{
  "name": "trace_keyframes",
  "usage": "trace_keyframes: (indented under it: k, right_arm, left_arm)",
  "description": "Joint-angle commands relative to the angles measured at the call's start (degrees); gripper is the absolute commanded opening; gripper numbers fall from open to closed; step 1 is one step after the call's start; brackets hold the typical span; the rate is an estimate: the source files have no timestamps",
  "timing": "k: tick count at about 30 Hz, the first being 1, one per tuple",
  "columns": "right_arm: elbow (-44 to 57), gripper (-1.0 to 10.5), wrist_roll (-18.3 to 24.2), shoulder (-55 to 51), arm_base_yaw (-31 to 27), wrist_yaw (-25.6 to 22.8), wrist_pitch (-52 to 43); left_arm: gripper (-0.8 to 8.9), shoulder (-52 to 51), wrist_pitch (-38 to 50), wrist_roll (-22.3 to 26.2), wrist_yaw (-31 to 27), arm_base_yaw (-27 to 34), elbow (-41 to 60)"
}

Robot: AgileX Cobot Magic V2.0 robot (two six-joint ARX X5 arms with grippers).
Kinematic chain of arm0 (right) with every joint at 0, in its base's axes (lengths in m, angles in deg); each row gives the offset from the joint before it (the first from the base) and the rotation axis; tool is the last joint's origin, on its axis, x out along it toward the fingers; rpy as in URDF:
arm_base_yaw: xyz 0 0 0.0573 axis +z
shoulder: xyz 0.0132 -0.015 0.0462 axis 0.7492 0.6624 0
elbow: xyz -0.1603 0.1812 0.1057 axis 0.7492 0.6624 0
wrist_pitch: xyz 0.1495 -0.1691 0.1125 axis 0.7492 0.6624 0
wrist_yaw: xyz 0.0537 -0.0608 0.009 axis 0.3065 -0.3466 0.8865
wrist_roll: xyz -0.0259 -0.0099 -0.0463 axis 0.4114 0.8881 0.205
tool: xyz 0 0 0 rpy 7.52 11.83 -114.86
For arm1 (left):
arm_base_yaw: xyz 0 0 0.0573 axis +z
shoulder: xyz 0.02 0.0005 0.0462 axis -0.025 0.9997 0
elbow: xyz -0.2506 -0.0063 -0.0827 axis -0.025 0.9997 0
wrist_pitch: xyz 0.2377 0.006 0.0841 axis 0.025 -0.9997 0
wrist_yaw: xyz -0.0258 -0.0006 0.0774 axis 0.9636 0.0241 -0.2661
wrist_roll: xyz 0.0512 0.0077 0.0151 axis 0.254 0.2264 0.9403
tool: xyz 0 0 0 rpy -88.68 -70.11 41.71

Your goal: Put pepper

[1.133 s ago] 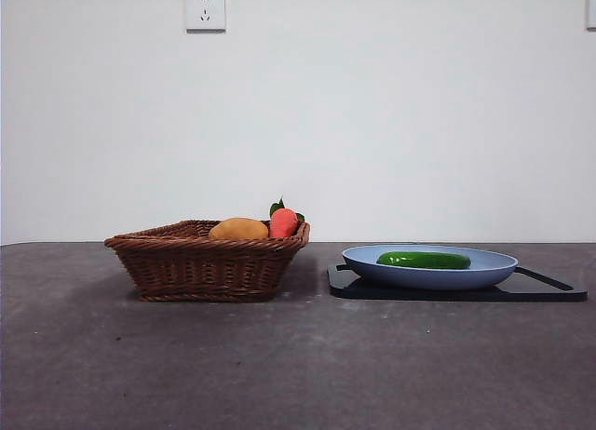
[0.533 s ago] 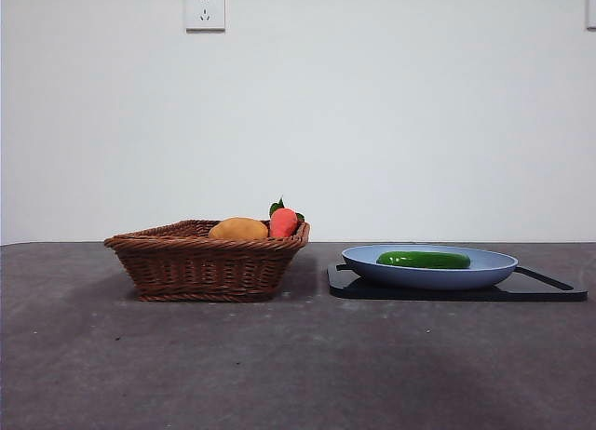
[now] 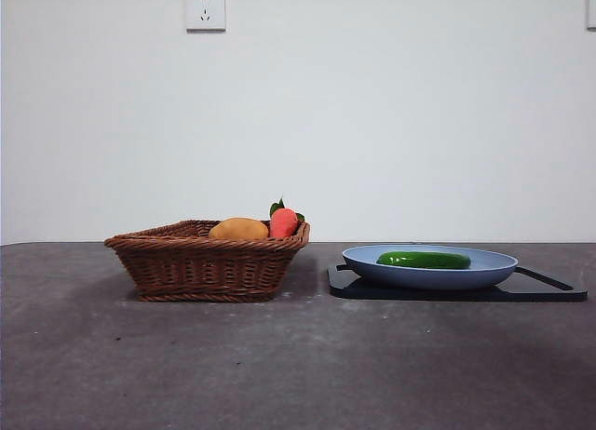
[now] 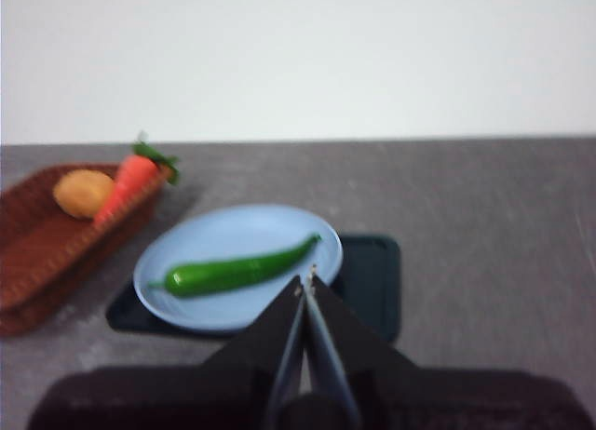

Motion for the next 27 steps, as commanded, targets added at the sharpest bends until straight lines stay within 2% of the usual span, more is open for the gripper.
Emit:
trace_keyframes:
  k: [1, 7, 16, 21, 27]
  right_arm:
    - [3.08, 0.1, -2.60, -2.27, 0.02, -1.38, -0.72]
    - [7.21, 0.1, -5.01, -5.09, 0.04, -1.38, -0.57]
    - [7.56, 0.1, -5.16, -5.29, 0.04, -1.36, 4.52]
    - [7.56, 0.1, -9.27, -5.29, 0.04, -1.38, 4.42]
    - [7.56, 0.1, -9.18, -5.25, 0.09, -1.40, 4.44]
  left_arm:
    - [0.08, -0.13, 0.42, -0.37, 0.17, 0.28, 0.61]
    - [0.08, -0.13, 0.42, -0.37, 0.17, 0.28, 0.61]
    - [0.08, -0.13, 0.42, -0.37, 0.17, 0.28, 0.61]
    - [0.08, -0.13, 0.42, -0.37, 0.17, 0.28, 0.61]
    - [0.08, -0.13, 0.42, -0.37, 0.15, 0.28, 0.61]
